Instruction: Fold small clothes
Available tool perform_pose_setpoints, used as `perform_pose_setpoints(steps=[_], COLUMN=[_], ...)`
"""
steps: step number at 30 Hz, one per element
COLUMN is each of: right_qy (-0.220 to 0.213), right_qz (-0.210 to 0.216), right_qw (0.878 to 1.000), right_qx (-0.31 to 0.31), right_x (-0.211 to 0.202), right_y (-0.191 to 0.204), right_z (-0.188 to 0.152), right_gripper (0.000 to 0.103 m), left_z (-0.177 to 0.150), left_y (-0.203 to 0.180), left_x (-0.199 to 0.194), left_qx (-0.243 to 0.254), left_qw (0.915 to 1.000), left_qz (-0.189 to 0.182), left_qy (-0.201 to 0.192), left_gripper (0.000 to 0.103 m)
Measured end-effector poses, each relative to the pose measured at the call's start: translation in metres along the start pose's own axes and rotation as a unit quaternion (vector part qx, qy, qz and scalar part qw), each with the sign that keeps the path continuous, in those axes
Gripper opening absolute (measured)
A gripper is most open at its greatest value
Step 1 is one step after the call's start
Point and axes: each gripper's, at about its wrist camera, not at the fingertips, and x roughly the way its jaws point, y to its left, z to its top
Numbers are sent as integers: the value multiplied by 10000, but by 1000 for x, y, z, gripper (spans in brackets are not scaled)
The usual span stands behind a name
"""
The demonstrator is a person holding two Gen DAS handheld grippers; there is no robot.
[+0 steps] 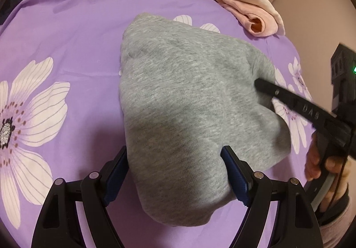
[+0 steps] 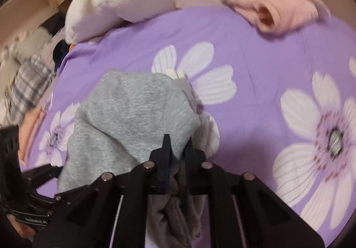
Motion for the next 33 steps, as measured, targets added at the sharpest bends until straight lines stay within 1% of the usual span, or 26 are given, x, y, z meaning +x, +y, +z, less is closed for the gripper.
perform_pose_setpoints(steps=[3,5,7,9,10,11,13,14,16,17,18,19,20,21,22,23,24,26,27,28,30,32,33], right_qy=[-132,-163,57,264,275,245,123,-4,-299,-418,-476,-487,-440,-277,-158,0,154,464,560,584,499,476,477], right_qz=[-124,-372,-512,-589,-582,-544,-380,-285,-166,-9,205,322,443,514,476,401,281,-51,-139,-132,-76,-81,-111], right_qw=[9997,9991,9986,9979,9979,9982,9991,9991,9986,9985,9984,9982,9980,9977,9973,9966,9961,9948,9944,9948,9962,9964,9961], right_qx=[179,120,147,-56,-118,-113,116,299,396,367,239,106,-71,-347,-543,-719,-823,-907,-888,-827,-708,-694,-734], right_x=[-5,0,17,31,32,30,18,6,-15,-27,-38,-44,-48,-49,-46,-41,-34,-16,-9,-5,-5,-7,-7], right_y=[-11,-15,-19,-17,-17,-17,-24,-29,-30,-27,-20,-12,-1,12,19,25,27,22,18,14,9,10,10], right_z=[17,24,25,19,15,13,13,14,14,12,10,7,1,-8,-16,-23,-30,-43,-48,-49,-51,-51,-51], right_gripper=[8,8,8,9,10,13,15,22,24,24,24,24,24,22,22,22,18,18,18,18,18,20,20], left_z=[0,0,1,1,1,1,1,1,2,2,0,0,-1,-3,-5,-6,-8,-11,-10,-9,0,11,16], left_y=[-6,-11,-14,-16,-16,-17,-16,-15,-14,-13,-12,-11,-11,-11,-10,-10,-10,-7,-6,-4,-1,-2,-3], left_x=[1,5,10,16,18,19,18,18,15,12,8,4,1,-4,-11,-18,-26,-46,-57,-63,-74,-75,-72], left_qx=[100,159,175,170,158,144,128,103,63,46,34,18,14,25,51,84,131,209,225,220,174,139,121], left_qw=[9999,9999,9998,9998,9998,9998,9998,9998,9999,9999,9999,9999,9999,9999,9999,9999,9998,9993,9989,9986,9980,9976,9976], left_qz=[29,-33,-9,5,4,-7,-15,-36,-84,-104,-118,-130,-138,-139,-124,-111,-92,-34,2,18,-4,2,-54], left_qy=[-20,2,61,120,140,147,130,136,123,100,82,60,41,20,-20,-71,-141,-303,-404,-473,-614,-682,-680], left_gripper=[84,85,85,85,85,85,85,85,85,85,85,85,85,85,85,85,85,85,85,85,85,85,85])
